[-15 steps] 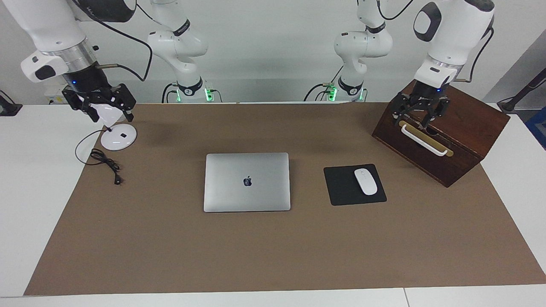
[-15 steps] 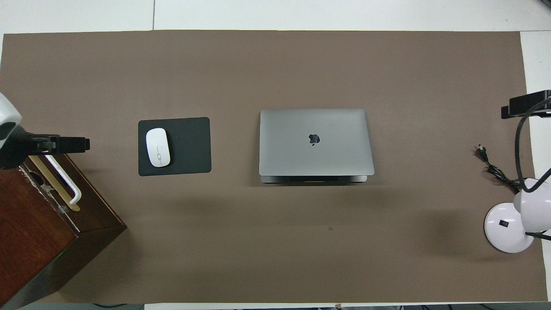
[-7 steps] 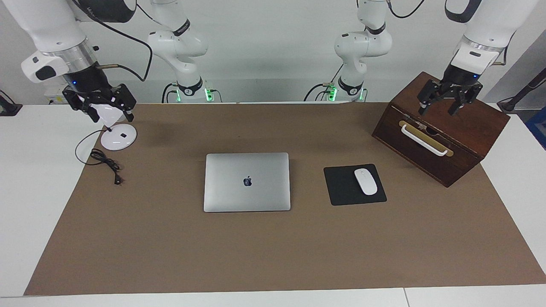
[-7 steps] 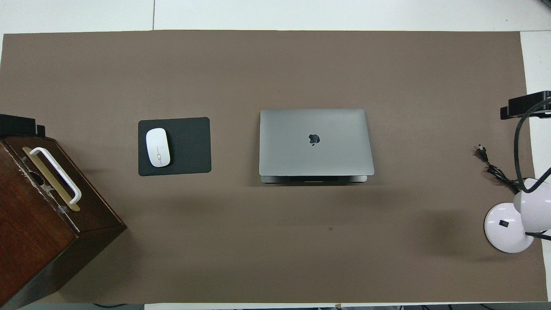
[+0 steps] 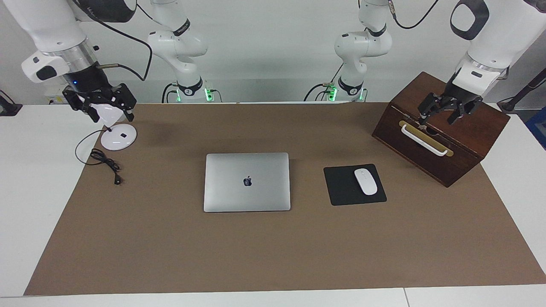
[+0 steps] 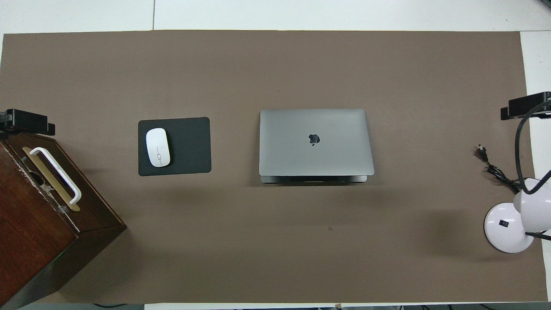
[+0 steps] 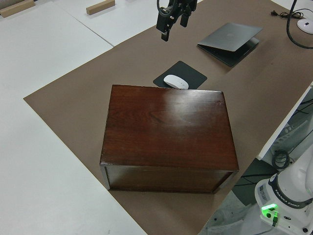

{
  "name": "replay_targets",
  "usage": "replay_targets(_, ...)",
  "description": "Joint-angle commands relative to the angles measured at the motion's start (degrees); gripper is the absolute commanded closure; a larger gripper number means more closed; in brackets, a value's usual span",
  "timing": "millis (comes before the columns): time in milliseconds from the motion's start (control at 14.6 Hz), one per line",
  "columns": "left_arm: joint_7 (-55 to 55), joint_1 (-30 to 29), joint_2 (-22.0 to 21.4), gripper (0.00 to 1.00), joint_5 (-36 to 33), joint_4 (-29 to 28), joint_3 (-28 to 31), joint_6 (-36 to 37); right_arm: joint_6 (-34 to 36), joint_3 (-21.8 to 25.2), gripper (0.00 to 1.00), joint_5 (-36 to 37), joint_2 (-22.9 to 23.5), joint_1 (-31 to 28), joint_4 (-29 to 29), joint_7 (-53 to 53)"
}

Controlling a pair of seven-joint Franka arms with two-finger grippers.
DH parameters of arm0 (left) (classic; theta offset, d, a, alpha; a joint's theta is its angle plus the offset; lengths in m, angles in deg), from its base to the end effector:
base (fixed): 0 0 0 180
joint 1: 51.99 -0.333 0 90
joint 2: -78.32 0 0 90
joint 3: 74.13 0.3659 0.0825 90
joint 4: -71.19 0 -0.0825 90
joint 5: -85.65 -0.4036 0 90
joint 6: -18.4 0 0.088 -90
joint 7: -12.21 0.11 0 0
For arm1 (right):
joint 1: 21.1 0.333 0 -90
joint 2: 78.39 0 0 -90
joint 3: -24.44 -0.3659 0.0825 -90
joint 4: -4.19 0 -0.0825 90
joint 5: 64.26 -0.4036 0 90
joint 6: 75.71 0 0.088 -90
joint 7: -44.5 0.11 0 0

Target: Close laptop with both arms

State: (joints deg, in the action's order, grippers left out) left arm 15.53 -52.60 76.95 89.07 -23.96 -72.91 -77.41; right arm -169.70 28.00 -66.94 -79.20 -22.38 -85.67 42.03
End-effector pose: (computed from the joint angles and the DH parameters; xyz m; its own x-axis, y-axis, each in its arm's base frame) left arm 0.5736 0.0125 0.6498 0.9991 -0.0199 0.0387 -0.0221 -0.9981 0.0579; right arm 0.5750 -0.0441 0.6873 0.9951 -0.0444 0.0880 -0.0407 -0.9982 -0.0439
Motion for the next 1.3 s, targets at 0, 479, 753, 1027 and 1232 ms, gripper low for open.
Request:
replay_targets(0,-0.7,0.4,0.7,0.00,-1.5,1.5,-0.3,0.6,-0.6,-0.5,0.00,-0.1,-1.1,-0.8,-1.3,-1.8)
replay_targets(479,-0.8,0.6,0.9,0.00,-1.5,1.8,-0.7,-1.9,1.5,-0.1,0.00,-1.6,-1.1,-2.2,-1.0,-1.3)
replay_targets(753,-0.8,0.4,0.9,0.00,-1.4,1.8,-0.7,-1.8,3.9,0.0,0.00,-0.6,-1.3,-2.0,-1.1,-1.2)
replay_targets(1027,-0.8,0.4,0.9,0.00,-1.6,1.8,-0.6,-1.2,4.8,-0.1,0.00,2.8,-1.7,-1.5,-1.5,-1.2)
replay_targets(1232,-0.8,0.3,0.8,0.00,-2.0,1.9,-0.5,2.3,5.9,-0.1,0.00,5.0,-1.7,-1.5,-1.4,-1.2)
